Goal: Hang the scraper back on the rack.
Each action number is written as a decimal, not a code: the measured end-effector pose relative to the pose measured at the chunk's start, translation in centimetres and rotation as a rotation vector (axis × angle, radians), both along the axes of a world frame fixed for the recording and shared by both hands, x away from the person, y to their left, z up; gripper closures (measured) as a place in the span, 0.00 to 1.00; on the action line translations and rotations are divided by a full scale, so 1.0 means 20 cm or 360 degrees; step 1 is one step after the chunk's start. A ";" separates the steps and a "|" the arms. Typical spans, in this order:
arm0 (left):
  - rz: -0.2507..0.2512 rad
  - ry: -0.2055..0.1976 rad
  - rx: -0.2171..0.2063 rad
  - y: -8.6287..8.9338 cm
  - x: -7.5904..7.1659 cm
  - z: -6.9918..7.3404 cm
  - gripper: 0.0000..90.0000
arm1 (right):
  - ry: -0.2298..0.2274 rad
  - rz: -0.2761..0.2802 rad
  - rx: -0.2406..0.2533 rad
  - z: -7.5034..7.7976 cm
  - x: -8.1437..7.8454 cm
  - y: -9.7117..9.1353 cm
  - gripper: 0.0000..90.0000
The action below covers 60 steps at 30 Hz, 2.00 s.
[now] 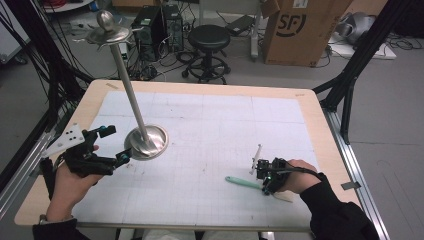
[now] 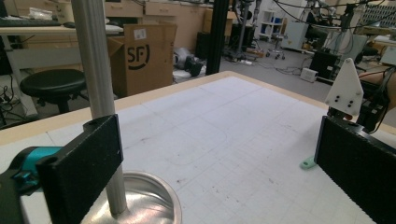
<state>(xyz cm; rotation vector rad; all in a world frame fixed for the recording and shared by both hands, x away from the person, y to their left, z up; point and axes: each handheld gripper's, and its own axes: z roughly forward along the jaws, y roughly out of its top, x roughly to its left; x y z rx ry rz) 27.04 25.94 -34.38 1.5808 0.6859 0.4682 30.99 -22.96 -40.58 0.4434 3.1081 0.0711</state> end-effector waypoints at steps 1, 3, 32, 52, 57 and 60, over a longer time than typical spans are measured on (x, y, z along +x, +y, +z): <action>0.0001 0.0002 -0.0003 0.00 0.00 0.00 0.02 | 0.0000 0.0000 0.0000 0.00 0.00 0.00 0.86; 0.0002 0.0007 0.0003 0.00 0.01 -0.01 0.02 | -0.0010 0.0017 0.0012 0.00 -0.01 -0.01 0.90; 0.0004 0.0007 0.0006 0.00 0.01 0.00 0.02 | -0.0244 -0.0277 0.1024 0.23 0.02 -0.07 0.90; 0.0028 -0.0008 -0.0033 0.06 -0.03 0.01 0.02 | -0.0643 -0.0229 0.1681 0.48 0.14 0.46 0.90; 0.0038 -0.0014 -0.0040 0.08 -0.04 0.01 0.02 | -0.0751 -0.0244 0.1754 0.59 0.18 0.60 0.90; 0.0043 -0.0016 -0.0044 0.08 -0.05 0.01 0.02 | -0.0831 -0.0240 0.1807 0.67 0.20 0.70 0.90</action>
